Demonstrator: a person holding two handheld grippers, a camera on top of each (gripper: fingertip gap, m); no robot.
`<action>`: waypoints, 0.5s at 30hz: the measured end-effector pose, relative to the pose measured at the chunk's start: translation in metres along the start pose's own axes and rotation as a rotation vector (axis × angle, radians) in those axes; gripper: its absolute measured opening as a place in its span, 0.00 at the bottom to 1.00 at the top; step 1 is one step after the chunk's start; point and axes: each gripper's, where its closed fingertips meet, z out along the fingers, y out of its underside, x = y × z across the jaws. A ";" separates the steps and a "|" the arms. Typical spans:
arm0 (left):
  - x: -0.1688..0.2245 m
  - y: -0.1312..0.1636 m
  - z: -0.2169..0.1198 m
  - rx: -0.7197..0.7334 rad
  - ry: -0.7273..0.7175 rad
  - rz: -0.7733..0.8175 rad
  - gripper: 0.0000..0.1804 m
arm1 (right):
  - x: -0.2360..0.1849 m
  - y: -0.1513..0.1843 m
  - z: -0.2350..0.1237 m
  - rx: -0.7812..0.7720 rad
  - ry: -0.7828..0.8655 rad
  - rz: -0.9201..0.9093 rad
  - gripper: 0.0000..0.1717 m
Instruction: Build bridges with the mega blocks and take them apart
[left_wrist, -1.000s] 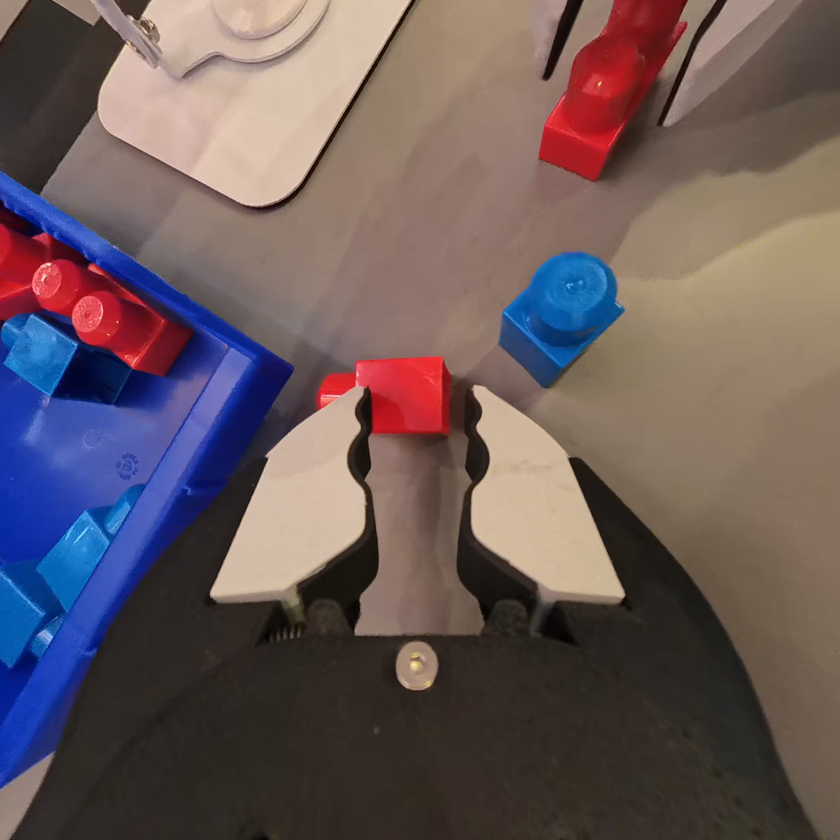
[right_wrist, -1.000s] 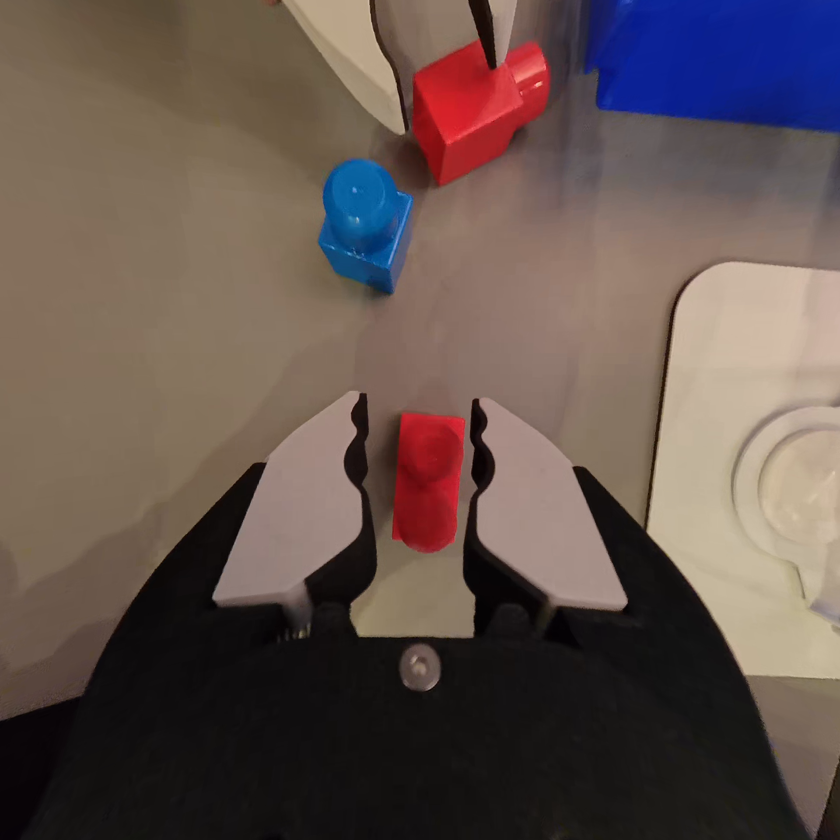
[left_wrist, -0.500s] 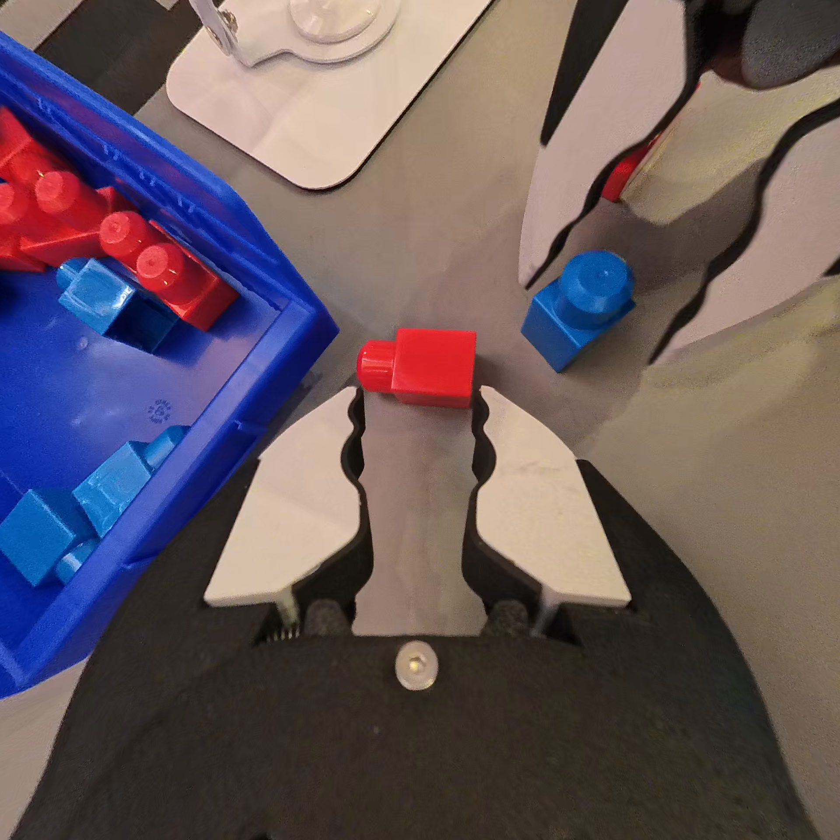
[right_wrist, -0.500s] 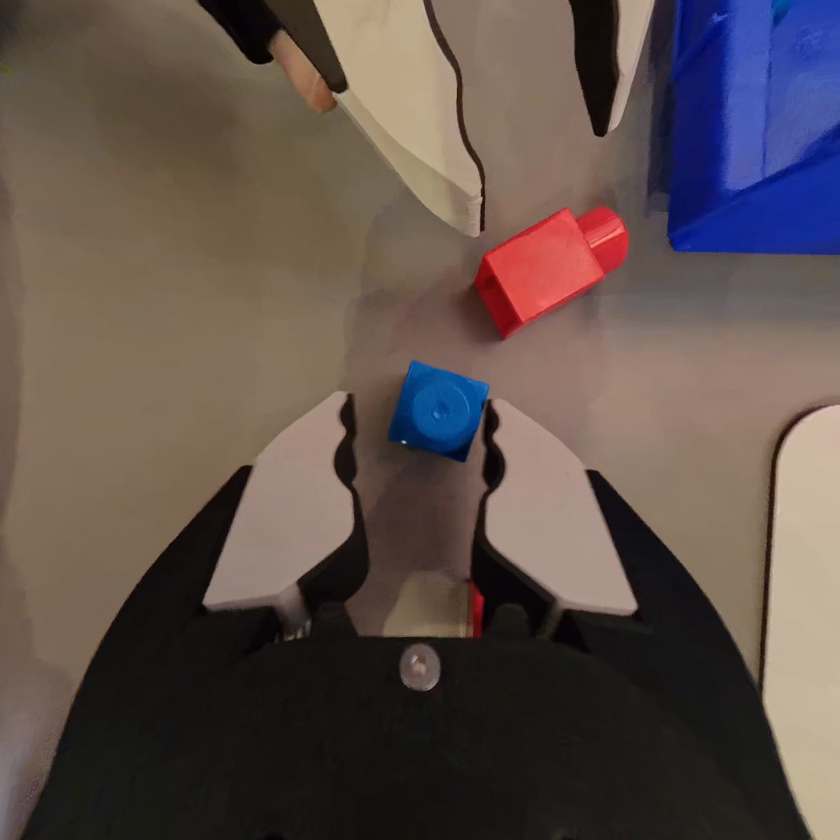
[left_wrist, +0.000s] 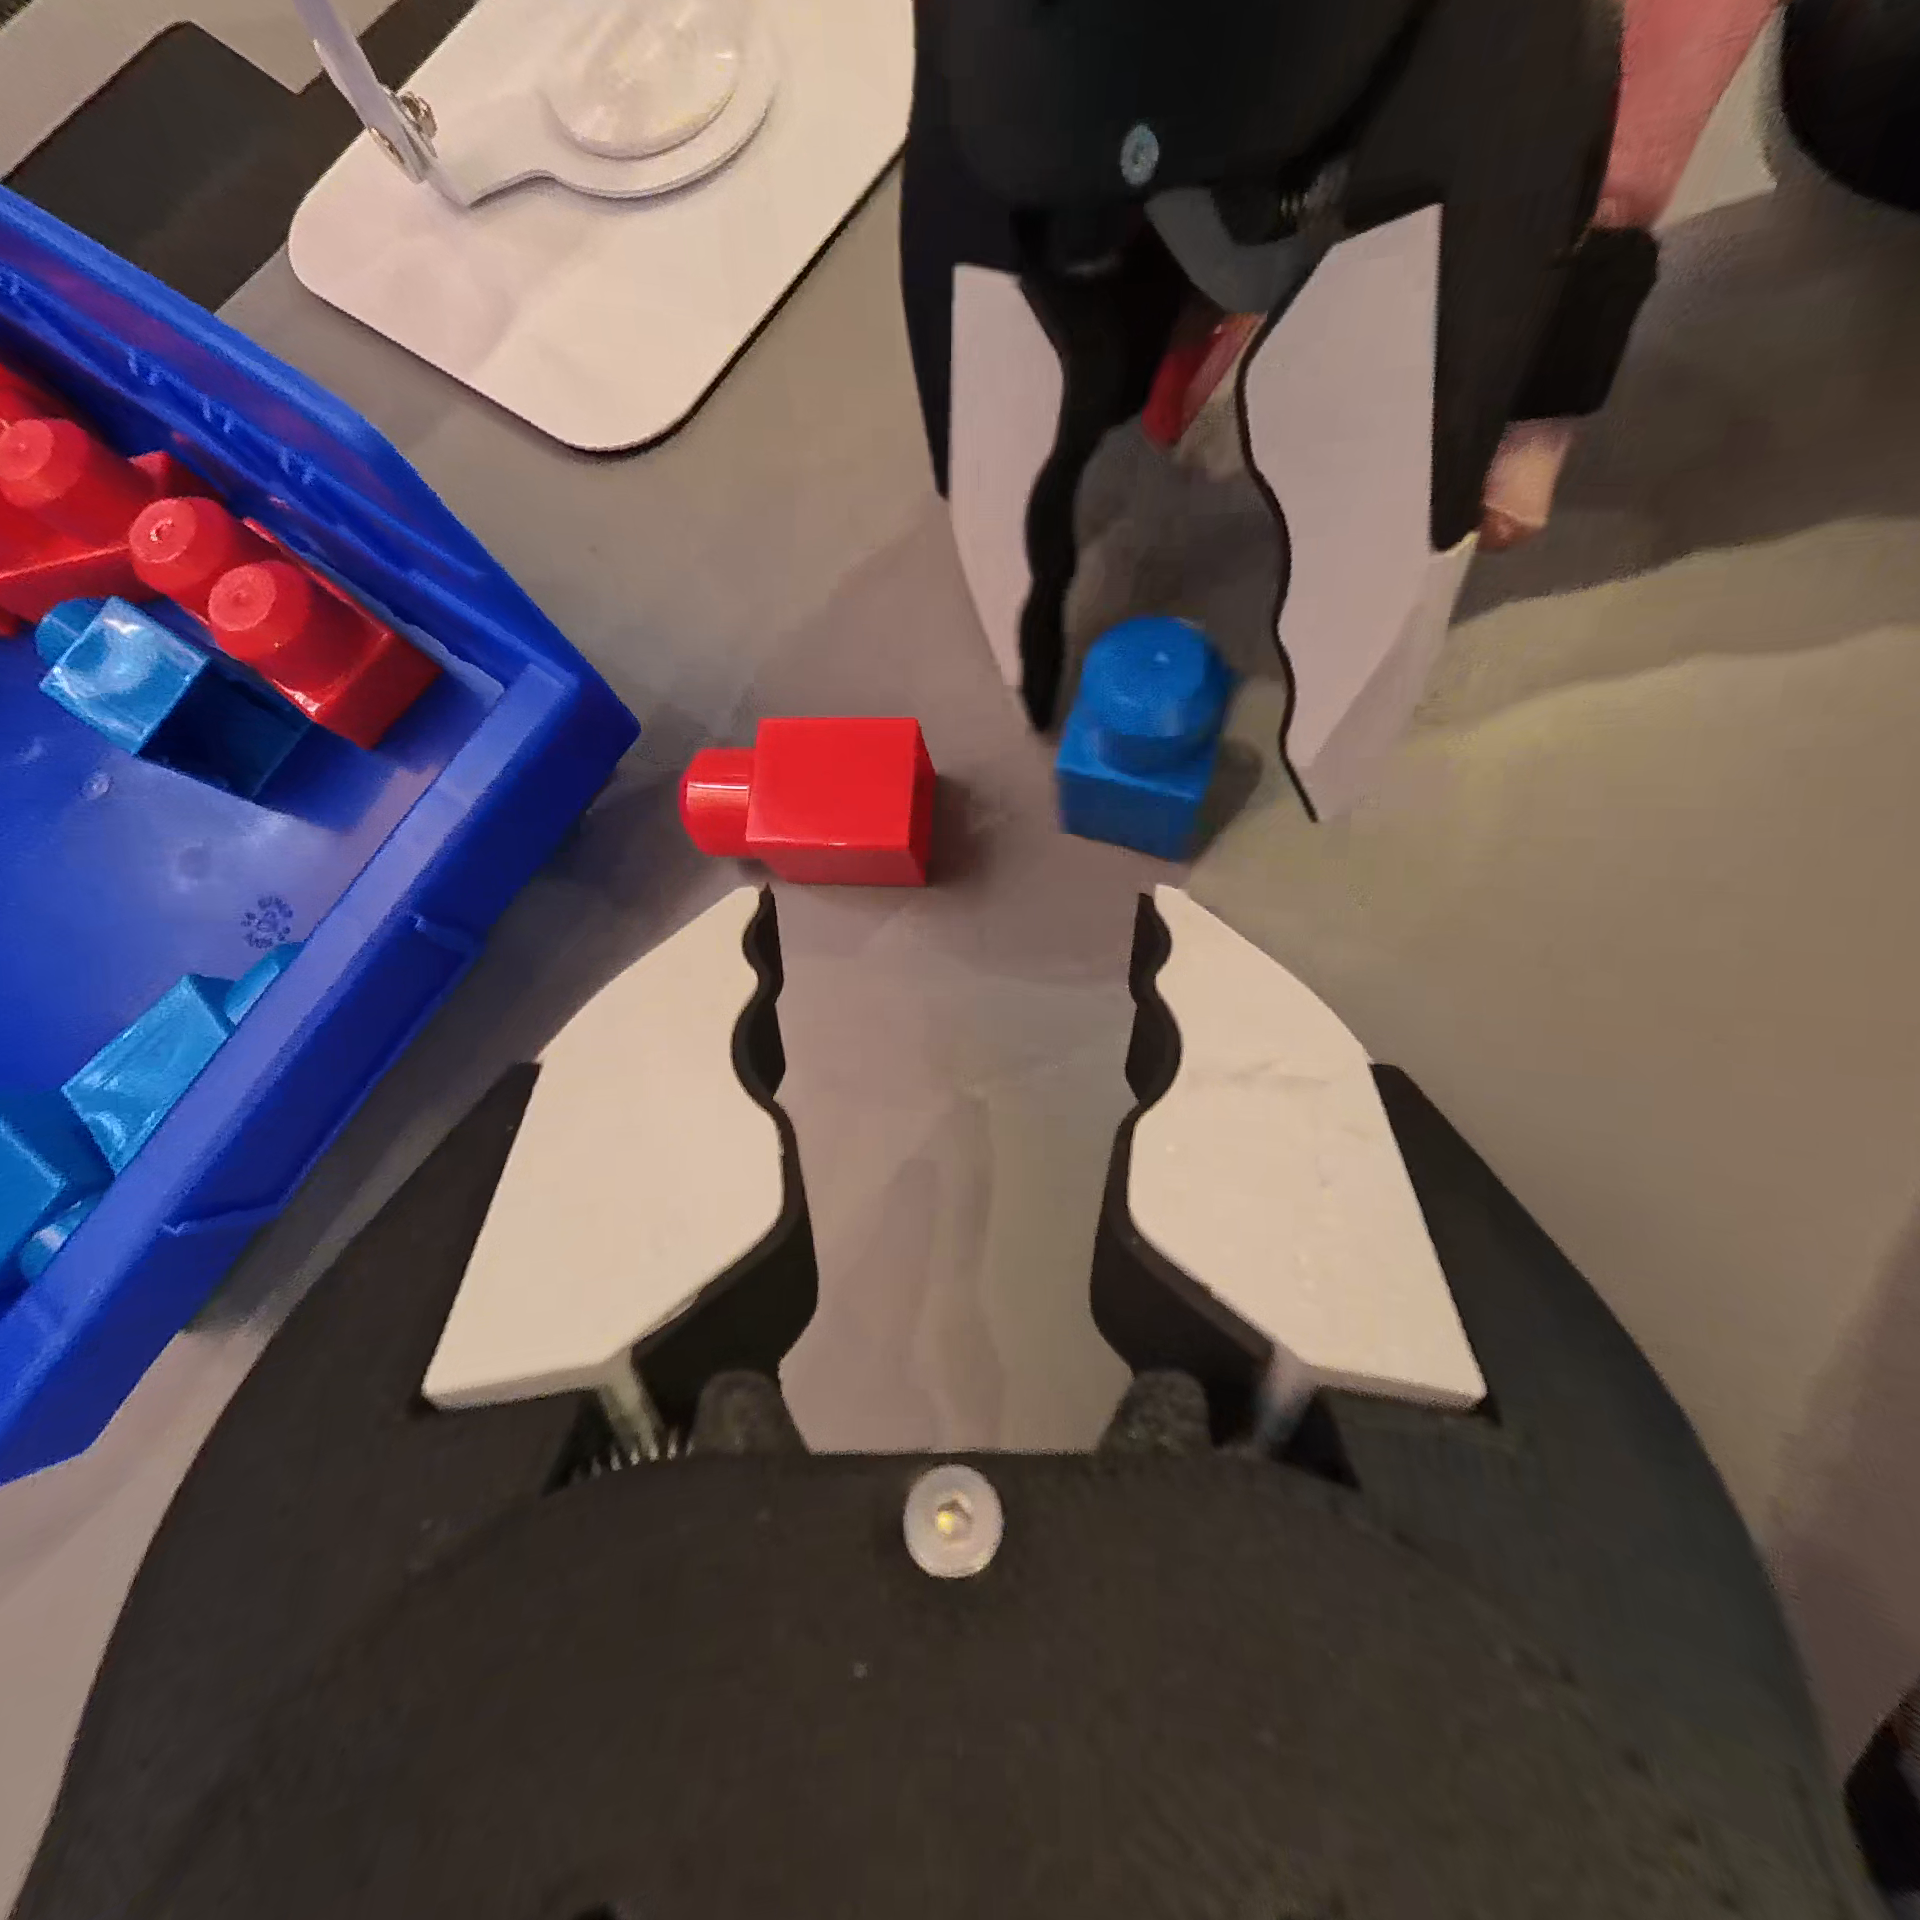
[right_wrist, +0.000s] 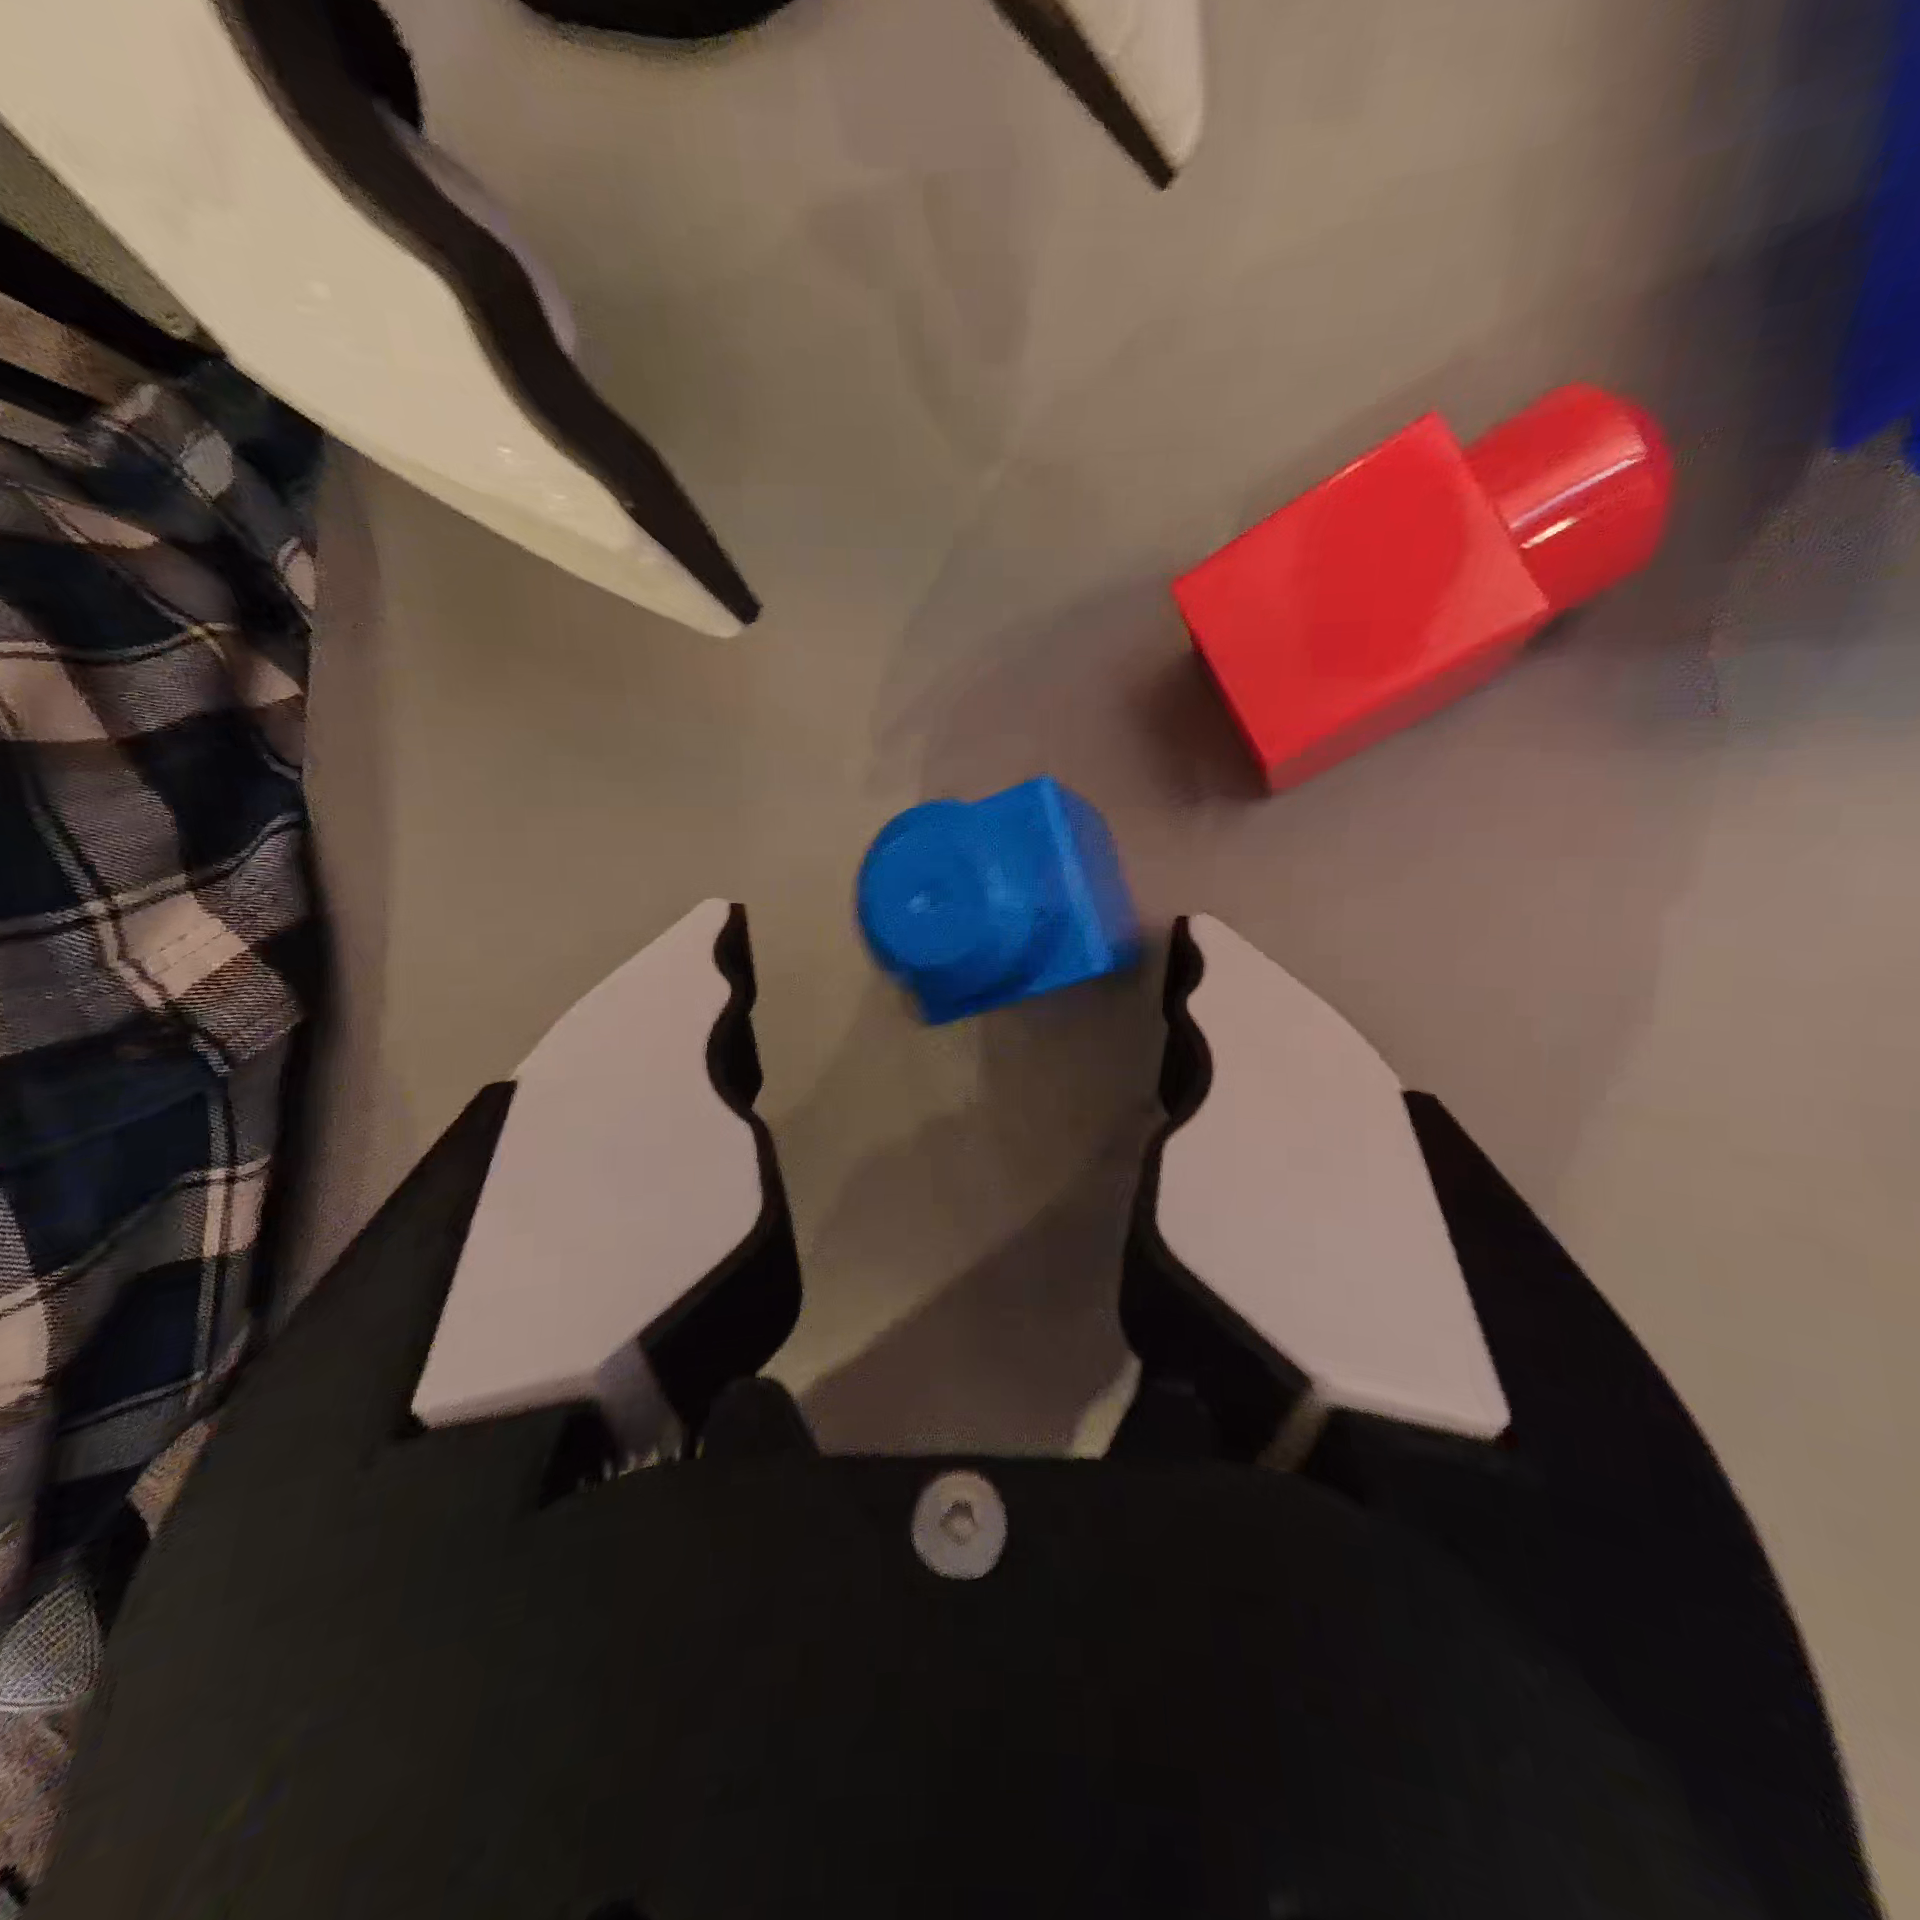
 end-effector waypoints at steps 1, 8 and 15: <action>0.003 -0.001 -0.001 0.011 0.004 -0.004 0.35 | 0.001 0.000 -0.003 -0.004 0.012 0.000 0.48; 0.010 -0.004 0.003 -0.002 -0.005 0.009 0.39 | 0.000 -0.004 -0.029 0.037 0.089 -0.057 0.31; -0.018 -0.003 0.011 0.002 -0.049 -0.011 0.38 | 0.004 -0.012 -0.029 0.022 0.187 -0.135 0.34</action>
